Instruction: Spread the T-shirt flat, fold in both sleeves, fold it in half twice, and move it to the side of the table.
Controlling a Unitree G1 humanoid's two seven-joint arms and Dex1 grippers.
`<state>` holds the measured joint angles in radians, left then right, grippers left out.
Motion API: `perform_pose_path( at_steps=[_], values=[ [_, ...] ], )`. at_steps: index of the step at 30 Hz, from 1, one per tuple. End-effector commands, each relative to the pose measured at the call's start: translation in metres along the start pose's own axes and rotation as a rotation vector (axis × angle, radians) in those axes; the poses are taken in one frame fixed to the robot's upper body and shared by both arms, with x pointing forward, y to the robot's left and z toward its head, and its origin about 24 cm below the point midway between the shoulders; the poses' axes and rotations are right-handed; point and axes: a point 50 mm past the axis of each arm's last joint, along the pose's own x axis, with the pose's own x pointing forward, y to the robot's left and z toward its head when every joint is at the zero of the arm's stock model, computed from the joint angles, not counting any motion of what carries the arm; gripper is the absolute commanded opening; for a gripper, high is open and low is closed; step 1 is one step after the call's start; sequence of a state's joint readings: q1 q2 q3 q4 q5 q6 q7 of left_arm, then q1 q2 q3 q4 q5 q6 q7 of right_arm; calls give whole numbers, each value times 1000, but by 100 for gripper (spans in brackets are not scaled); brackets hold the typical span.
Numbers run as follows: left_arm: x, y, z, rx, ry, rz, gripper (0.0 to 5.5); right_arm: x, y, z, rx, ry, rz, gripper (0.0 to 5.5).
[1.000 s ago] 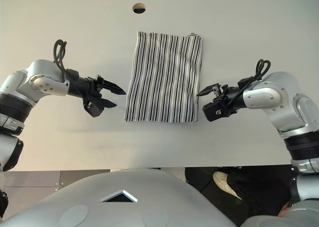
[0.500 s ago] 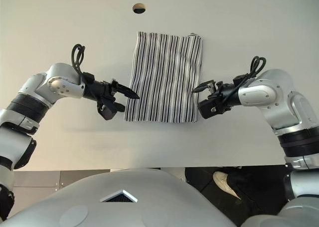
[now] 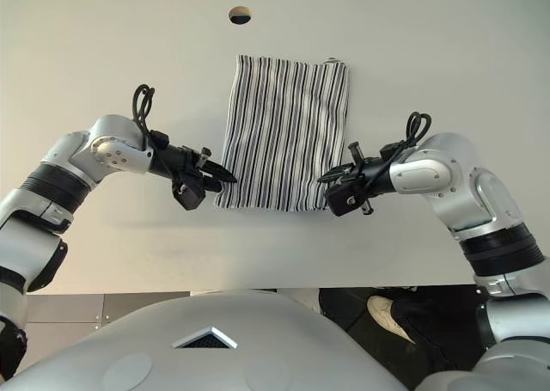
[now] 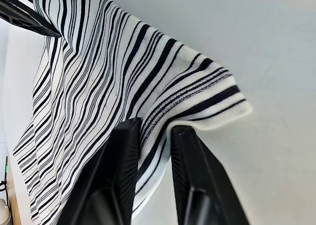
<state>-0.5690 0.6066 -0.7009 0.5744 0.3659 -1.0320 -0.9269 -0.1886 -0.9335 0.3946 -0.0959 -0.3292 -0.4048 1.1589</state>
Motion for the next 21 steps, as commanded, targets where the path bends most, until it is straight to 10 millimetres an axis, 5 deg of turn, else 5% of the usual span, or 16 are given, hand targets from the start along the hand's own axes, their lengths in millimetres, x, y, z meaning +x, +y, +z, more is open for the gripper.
perform_pose_path(
  at_steps=[1, 4, 15, 21],
  values=[
    [9, -11, -3, -50, 9, -68, 58, 1, -2, 4, -5, -13, -11, 68],
    [11, -8, -6, -66, 14, -54, 11, 1, -1, 5, -6, -17, -7, 12],
    [0, -17, -15, -263, 20, -56, 11, -3, 2, -7, 124, -12, 13, 12],
    [-22, -42, 22, -441, -72, -174, 11, -17, 11, 6, 247, -110, 104, 12]
  ],
)
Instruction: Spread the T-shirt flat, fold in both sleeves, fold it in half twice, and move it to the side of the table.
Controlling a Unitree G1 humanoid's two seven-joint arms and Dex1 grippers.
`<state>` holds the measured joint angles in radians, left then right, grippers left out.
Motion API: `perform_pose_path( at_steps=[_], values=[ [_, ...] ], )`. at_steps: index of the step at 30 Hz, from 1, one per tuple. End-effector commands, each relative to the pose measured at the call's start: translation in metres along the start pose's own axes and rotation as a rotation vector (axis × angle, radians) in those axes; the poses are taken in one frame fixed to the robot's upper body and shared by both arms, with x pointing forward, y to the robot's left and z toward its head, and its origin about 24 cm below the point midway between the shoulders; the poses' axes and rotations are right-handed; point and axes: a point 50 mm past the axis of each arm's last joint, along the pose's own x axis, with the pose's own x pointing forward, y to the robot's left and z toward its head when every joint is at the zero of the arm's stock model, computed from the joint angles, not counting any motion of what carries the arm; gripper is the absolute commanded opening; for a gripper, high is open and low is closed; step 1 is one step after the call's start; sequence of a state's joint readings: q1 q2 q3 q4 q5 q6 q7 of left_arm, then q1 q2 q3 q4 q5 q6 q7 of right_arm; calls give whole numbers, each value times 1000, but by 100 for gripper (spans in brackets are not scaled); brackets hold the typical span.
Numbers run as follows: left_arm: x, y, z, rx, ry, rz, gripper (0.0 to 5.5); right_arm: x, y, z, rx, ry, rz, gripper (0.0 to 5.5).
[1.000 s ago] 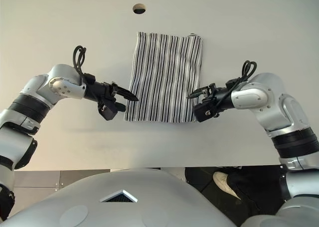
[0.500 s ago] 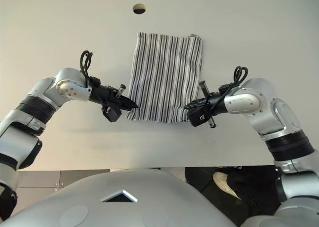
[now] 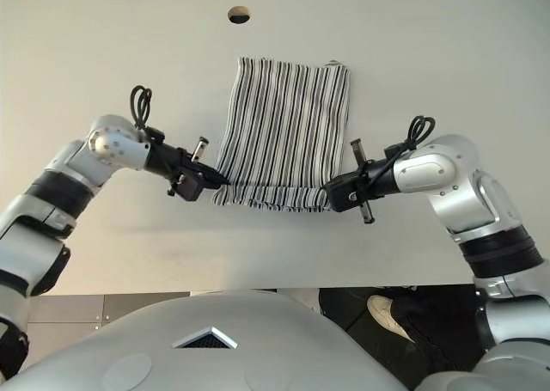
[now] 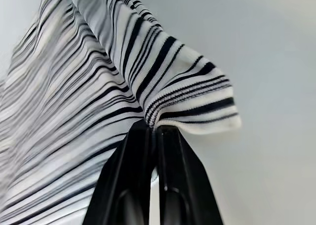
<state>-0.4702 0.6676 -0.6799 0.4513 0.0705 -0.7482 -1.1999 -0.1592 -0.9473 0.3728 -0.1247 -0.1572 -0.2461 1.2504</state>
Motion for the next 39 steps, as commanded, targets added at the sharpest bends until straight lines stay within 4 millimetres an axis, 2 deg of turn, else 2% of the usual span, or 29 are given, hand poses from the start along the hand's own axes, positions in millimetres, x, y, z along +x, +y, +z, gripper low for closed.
perform_pose_path(
  at_steps=[1, 4, 7, 10, 13, 15, 18, 22, 26, 32, 39],
  values=[
    [-11, -39, 21, -152, -32, -140, 11, -12, 11, 9, 60, -24, 96, 12],
    [-14, -51, 41, -233, -76, -174, 11, -14, 19, 19, 99, -62, 151, 12],
    [-12, -59, 59, -313, -139, -188, 11, -15, 31, 38, 134, -132, 235, 12],
    [-10, -63, 68, -380, -183, -193, 11, -16, 43, 48, 161, -157, 314, 12],
    [-11, -65, 71, -452, -206, -195, 11, -18, 47, 48, 191, -157, 343, 12],
    [-15, -56, 65, -514, -213, -156, 11, -23, 38, 43, 230, -161, 305, 12],
    [-27, -36, 43, -604, -197, -33, 11, -28, 17, 32, 297, -176, 205, 12],
    [-41, -15, 12, -744, -185, 124, 11, -29, -3, 5, 429, -167, 108, 12],
    [-42, 3, -11, -867, -200, 207, 11, -25, -18, -18, 589, -192, 20, 12],
    [-35, 28, -31, -1001, -211, 297, 11, -21, -41, -48, 841, -203, -107, 12],
    [-26, 36, -42, -1108, -223, 335, 11, -7, -59, -55, 1019, -258, -160, 12]
  ],
)
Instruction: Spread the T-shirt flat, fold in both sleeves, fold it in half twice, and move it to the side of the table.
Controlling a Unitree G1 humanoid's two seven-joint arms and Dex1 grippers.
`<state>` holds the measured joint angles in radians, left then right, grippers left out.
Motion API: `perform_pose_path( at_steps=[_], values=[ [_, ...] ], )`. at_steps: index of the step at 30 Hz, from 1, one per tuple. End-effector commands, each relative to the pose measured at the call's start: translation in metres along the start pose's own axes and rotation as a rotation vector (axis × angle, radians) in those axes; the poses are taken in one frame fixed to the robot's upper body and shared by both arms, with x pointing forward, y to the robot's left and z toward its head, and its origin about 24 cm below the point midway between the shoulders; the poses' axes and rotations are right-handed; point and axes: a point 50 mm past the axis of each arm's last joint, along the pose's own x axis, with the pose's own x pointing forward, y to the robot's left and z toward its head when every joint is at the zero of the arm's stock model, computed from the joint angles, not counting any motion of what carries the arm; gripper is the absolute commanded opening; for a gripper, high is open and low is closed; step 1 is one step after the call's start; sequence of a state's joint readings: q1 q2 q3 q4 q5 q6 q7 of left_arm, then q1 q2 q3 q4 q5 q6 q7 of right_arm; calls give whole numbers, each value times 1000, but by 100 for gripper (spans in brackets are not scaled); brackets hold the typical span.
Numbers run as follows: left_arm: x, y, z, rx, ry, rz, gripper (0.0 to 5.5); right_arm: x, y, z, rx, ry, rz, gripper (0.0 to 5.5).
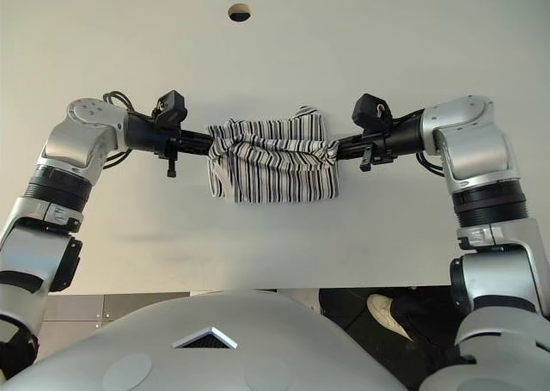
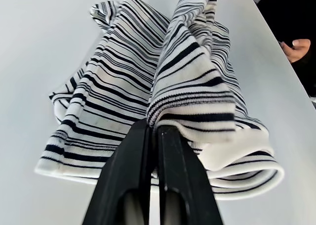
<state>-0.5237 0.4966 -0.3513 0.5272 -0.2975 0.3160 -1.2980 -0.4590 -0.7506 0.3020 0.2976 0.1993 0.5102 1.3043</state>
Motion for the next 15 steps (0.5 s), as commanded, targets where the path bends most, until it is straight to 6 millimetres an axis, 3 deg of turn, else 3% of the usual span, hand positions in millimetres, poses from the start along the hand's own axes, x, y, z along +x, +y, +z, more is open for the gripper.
perform_pose_path(
  at_steps=[1, 10, 15],
  values=[
    [0, 10, 2, -31, 22, 64, 11, 7, -9, 13, 73, -38, -54, 12],
    [-4, 28, -9, -146, 27, 220, 11, 9, -35, 37, 466, -206, -139, 12],
    [-9, 38, -18, -260, 31, 349, 11, 21, -47, 14, 581, -79, -310, 12]
  ],
)
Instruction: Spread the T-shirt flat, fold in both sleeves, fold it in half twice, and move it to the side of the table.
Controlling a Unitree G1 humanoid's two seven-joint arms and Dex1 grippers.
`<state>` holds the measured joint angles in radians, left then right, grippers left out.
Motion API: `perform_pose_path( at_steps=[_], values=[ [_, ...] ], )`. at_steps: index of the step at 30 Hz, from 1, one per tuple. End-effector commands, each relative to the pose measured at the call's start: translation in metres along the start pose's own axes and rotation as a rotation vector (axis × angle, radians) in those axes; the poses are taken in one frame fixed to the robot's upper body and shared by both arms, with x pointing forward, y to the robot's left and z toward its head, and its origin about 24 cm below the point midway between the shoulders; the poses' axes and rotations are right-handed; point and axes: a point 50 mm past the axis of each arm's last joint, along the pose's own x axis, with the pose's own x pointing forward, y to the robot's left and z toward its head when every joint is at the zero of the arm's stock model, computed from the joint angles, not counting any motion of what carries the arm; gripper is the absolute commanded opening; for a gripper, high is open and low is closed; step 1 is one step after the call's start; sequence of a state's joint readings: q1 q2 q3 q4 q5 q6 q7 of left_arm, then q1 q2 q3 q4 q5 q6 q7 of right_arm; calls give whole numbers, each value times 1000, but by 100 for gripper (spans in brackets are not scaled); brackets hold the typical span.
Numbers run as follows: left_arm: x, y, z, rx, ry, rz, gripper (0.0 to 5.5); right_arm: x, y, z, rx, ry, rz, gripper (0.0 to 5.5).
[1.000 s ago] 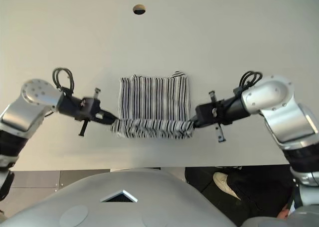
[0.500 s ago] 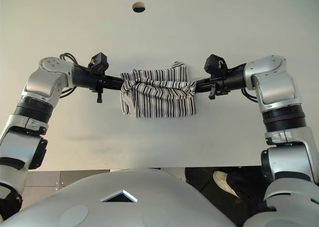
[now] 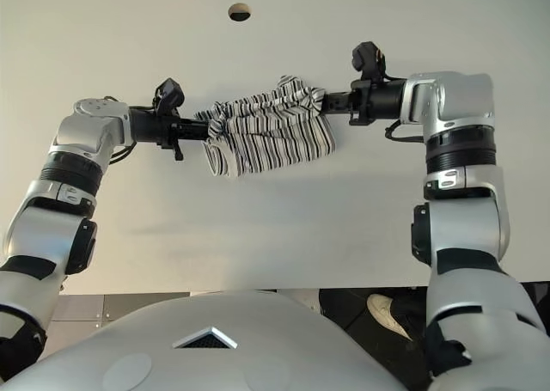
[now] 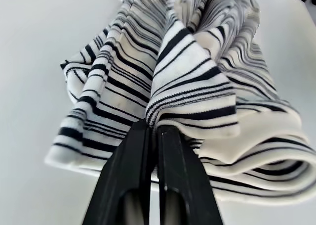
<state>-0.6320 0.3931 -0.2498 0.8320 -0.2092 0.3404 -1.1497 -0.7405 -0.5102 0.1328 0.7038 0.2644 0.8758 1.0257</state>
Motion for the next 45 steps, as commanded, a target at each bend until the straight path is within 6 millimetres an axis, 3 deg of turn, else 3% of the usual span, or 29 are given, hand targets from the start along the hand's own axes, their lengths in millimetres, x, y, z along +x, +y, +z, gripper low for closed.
perform_pose_path(
  at_steps=[1, 5, 9, 14, 21, 26, 28, 33, 36, 40, 45],
  values=[
    [-10, 15, -4, -97, 27, 151, 11, 2, -17, -12, 40, 85, -185, 12],
    [-8, 17, -3, -238, -28, 174, 11, 7, -22, -17, 75, 106, -230, 12],
    [-6, 18, 1, -316, -100, 177, 11, 16, -16, -4, 67, 61, -228, 12],
    [-1, 18, 4, -348, -126, 194, 81, 21, -16, 13, 131, -64, -290, 111],
    [-1, 19, 2, -343, -136, 214, 173, 10, -20, 39, 261, -238, -394, 223],
    [-3, 21, 6, -311, -140, 221, 234, 4, -20, 50, 233, -293, -400, 298],
    [-10, 24, 14, -264, -157, 237, 266, 5, -14, 58, 145, -299, -364, 336],
    [-46, 35, 65, -171, -392, 273, 266, 21, 19, 59, -99, -218, -158, 336],
    [-62, 37, 84, -134, -489, 287, 266, 26, 37, 55, -208, -197, -77, 336],
    [-62, 29, 104, 104, -550, 293, 266, 44, 78, 27, -463, -81, 116, 336],
    [-56, 21, 109, 241, -555, 278, 266, 52, 99, 19, -621, -30, 192, 336]
  ],
)
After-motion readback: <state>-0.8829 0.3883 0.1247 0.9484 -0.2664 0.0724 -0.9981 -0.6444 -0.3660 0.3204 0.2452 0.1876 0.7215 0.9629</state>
